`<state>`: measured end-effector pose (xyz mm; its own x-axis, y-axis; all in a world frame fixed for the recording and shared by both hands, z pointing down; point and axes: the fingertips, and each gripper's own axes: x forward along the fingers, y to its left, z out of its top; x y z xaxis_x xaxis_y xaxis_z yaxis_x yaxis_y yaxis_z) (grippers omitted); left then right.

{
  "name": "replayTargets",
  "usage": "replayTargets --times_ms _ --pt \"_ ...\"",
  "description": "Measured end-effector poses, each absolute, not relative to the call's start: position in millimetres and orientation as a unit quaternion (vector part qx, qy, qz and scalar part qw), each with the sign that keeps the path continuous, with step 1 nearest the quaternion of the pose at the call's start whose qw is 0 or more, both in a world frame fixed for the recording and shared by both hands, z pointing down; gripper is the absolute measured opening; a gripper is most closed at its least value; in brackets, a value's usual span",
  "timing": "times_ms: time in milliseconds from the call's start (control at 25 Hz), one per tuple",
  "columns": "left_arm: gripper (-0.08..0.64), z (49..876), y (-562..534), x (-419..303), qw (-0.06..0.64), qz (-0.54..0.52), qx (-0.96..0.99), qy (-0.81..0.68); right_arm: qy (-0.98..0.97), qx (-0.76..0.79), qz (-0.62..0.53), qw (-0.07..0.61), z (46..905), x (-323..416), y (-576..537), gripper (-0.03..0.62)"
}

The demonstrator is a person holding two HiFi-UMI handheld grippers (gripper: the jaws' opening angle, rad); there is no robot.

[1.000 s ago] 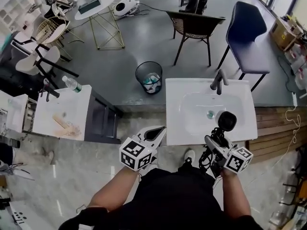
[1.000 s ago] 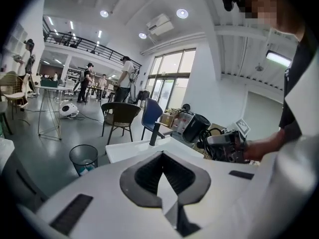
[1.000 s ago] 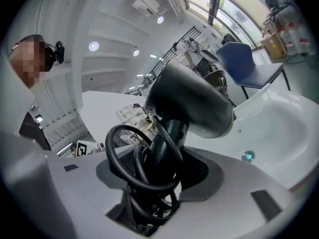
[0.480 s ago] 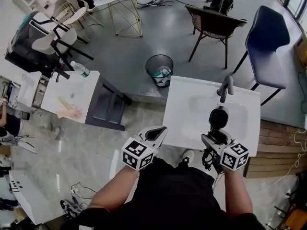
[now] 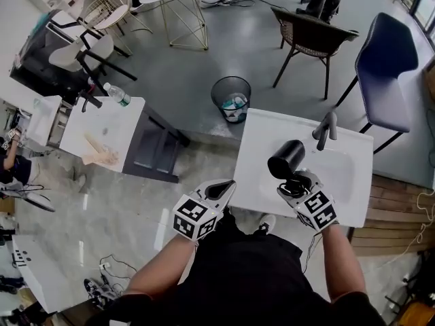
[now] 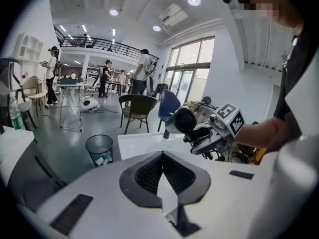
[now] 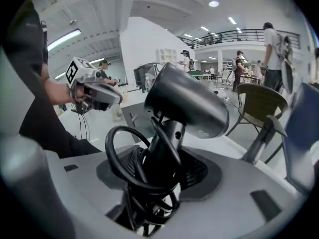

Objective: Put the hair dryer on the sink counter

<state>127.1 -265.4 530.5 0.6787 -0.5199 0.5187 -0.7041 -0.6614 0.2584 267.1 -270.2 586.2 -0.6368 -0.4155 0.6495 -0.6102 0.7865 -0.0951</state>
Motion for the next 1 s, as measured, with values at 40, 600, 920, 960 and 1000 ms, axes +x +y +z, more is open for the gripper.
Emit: replayTargets --times_ms 40,600,920,960,1000 --pt "0.0 530.1 -269.9 123.4 0.223 0.206 0.889 -0.342 -0.89 0.278 0.136 0.336 589.8 260.4 -275.1 0.235" --pt "0.0 528.5 -334.6 65.6 0.216 0.199 0.893 -0.34 -0.833 0.161 -0.046 0.528 650.7 204.6 -395.3 0.232" --pt "0.0 535.3 -348.7 33.4 0.231 0.193 0.885 -0.356 -0.798 0.11 -0.09 0.585 688.5 200.6 -424.0 0.232" --pt "0.0 538.0 -348.5 29.8 0.234 0.194 0.883 -0.358 -0.794 0.106 -0.098 0.591 691.9 201.9 -428.0 0.232" --pt "0.0 540.6 -348.2 26.3 0.237 0.195 0.881 -0.36 -0.789 0.104 -0.109 0.596 694.8 203.7 -432.7 0.232"
